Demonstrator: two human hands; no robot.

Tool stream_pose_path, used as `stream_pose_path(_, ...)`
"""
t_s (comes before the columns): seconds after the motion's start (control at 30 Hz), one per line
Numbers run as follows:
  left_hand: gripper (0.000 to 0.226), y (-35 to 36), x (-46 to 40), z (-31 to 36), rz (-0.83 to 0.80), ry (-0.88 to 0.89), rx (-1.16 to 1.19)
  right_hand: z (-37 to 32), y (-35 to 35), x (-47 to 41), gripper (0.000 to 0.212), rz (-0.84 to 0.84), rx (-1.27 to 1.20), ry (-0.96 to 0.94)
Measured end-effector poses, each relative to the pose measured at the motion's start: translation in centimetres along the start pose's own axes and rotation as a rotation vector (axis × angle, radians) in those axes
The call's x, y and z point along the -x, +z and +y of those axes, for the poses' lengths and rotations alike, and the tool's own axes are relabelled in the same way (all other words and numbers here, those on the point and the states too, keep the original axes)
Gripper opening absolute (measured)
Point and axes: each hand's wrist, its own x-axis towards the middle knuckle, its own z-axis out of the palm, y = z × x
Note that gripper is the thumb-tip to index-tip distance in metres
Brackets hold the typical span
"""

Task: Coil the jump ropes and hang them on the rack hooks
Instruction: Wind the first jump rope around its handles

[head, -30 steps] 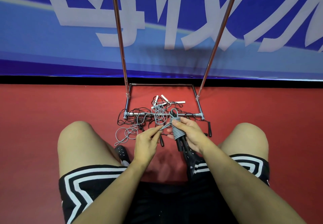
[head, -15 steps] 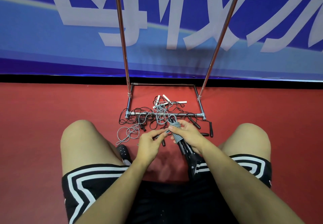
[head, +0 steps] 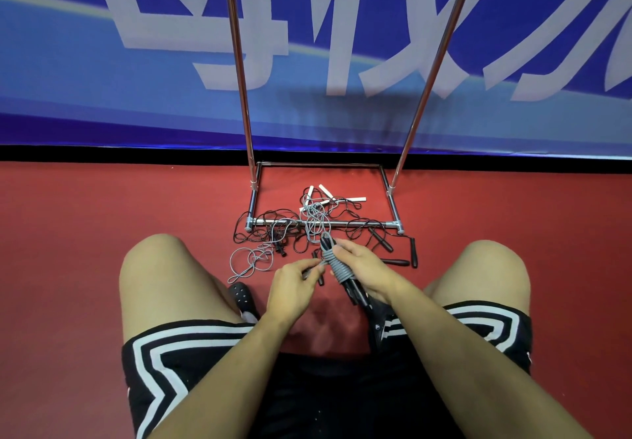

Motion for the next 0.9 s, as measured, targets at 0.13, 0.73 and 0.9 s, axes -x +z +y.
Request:
stream_pose_path(0.13,0.025,0.5,-0.5,-0.8,-0.113,-0.102,0.099,0.3,-0.4,-0.1,0.033,-0.004,0.061,-0.025)
stream_pose_path(0.73,0.021,0.6,-0.2,-1.0,-0.26,-0.157,0.228,-0.6,-1.0,0.5,0.021,0.057,-0.151,-0.129)
stream_pose_path(0.9,0.025,0.7,-0.1,-0.3,-0.192,-0.207,0.34,-1.3,-0.7,0.9,0.031,0.02,-0.25,-0.127)
